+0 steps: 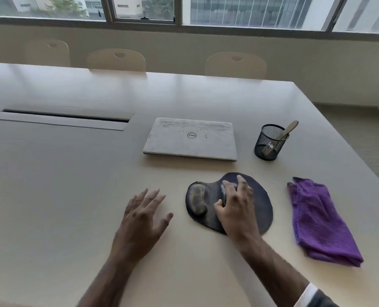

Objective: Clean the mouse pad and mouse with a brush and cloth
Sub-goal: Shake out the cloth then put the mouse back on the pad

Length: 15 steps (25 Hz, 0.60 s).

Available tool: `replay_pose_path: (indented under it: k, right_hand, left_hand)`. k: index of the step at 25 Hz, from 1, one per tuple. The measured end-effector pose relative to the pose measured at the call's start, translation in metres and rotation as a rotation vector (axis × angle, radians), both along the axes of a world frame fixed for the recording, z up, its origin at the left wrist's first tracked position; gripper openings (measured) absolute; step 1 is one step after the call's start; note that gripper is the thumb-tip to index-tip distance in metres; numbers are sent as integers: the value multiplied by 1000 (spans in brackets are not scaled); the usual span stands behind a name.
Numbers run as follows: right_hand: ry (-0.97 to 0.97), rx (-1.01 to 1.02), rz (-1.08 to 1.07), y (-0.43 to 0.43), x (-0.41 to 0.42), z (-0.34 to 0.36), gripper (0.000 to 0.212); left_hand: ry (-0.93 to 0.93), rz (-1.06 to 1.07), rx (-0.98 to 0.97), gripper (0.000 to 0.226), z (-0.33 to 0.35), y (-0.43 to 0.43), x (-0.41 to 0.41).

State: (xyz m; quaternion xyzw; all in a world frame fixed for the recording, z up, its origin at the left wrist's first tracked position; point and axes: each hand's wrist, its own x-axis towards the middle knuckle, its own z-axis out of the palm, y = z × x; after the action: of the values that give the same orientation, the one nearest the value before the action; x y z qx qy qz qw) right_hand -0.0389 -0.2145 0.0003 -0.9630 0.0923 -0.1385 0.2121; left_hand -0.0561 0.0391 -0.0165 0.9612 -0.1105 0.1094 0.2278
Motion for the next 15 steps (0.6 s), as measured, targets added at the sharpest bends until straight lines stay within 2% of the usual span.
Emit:
replay_pose_path:
  k: [3,7,12,15]
  right_hand:
    - [36,22,39,1,0,6,59]
    - [79,102,81,-18,-22,8,91]
    - [168,-34,79,-75,-68,3,110]
    - [182,-76,86,-96,-79,2,112]
  left_hand:
    - [7,17,-14,71,1,-1,-1]
    - [31,-24,19,77,0,-1,1]
    - [30,-178,62,89,0,-11,10]
    - [28,-215,35,88,2,-29,20]
